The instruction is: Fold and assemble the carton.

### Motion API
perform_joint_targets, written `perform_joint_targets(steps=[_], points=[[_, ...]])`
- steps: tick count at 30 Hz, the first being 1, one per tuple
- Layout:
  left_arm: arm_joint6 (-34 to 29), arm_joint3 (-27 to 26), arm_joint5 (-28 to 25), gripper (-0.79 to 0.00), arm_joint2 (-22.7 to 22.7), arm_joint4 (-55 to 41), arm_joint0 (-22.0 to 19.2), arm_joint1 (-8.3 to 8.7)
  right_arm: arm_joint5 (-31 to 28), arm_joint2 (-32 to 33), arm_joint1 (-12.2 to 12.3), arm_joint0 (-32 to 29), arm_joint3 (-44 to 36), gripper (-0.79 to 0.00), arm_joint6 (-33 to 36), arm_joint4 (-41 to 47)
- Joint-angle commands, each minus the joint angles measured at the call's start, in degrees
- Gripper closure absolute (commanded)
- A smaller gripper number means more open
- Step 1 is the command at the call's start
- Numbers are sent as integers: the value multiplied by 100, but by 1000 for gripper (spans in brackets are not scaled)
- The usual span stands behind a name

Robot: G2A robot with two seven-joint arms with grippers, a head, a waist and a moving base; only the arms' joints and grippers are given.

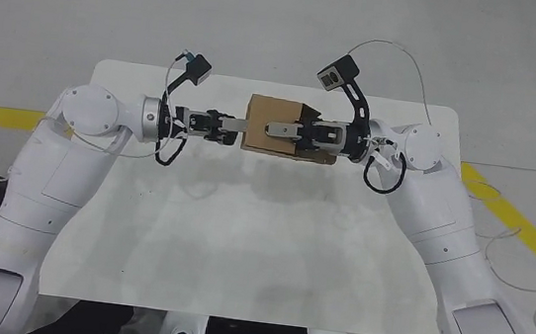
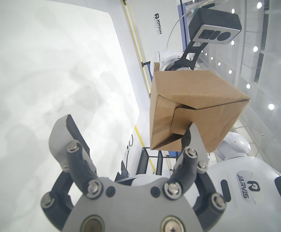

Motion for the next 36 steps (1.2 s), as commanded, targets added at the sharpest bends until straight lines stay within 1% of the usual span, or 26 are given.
perform_joint_targets(steps=[1, 9, 21, 24, 29, 32, 36], points=[[39, 14, -25, -785, 28, -24, 10, -11, -1, 6, -3, -1, -7, 0, 5, 18], [71, -12, -138, -785, 124, -149, 35, -53, -10, 31, -16, -4, -44, 0, 21, 53], [85, -1, -128, -785, 176, -156, -18, -87, 4, 74, -21, -28, -50, 0, 37, 20], [124, 29, -131, -785, 123, -48, -35, -75, 30, 113, -4, -27, 10, 0, 33, -113], [264, 95, -182, -785, -106, 149, -28, -22, 226, 197, 57, -40, 272, 0, 18, -495], [387, 91, -307, -785, -238, 302, -9, 8, 357, 170, 78, -52, 408, 0, 34, -730], [746, -4, -823, -785, -386, 891, 80, 54, 496, 114, 93, -72, 672, 0, -7, -988]])
